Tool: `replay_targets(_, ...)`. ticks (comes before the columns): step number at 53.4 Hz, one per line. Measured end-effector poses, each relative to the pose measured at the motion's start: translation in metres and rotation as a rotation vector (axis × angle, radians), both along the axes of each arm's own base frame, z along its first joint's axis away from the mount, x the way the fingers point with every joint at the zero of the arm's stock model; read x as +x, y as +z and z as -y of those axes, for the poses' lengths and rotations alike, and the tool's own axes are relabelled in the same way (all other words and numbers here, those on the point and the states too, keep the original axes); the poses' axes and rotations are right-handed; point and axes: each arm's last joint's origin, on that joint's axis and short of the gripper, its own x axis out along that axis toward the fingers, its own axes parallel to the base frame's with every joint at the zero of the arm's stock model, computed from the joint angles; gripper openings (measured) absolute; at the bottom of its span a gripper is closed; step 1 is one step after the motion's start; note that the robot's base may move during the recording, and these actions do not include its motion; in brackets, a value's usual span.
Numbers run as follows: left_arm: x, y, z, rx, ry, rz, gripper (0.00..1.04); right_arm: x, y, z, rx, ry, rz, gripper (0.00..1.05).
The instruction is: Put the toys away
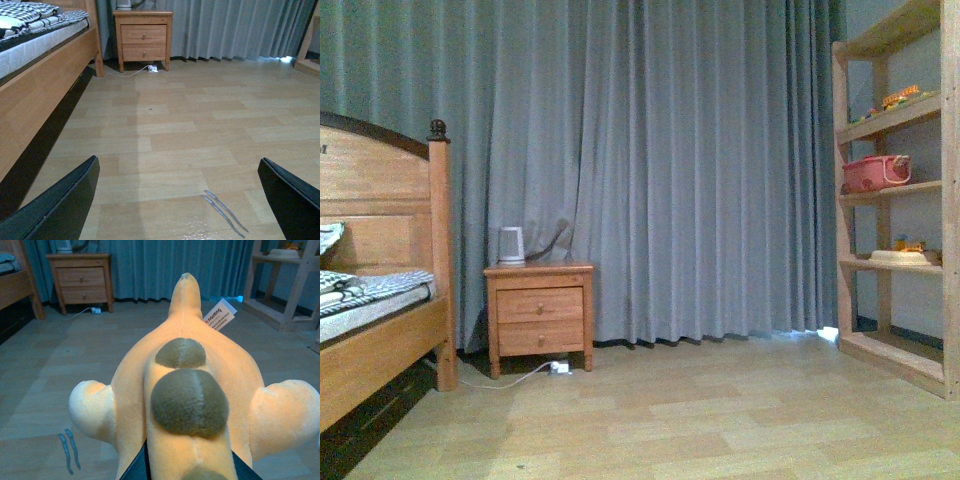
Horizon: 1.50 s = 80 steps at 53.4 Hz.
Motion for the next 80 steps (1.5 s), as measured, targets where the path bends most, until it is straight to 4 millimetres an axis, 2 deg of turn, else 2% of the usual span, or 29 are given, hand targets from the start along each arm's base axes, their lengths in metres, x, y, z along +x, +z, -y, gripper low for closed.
replay_targets(80, 0.0, 0.0, -0.0001, 0.0, 0.002, 0.0, 0.98, 0.0, 0.0, -0.0005, 0.0, 0.01, 0.0, 0.07)
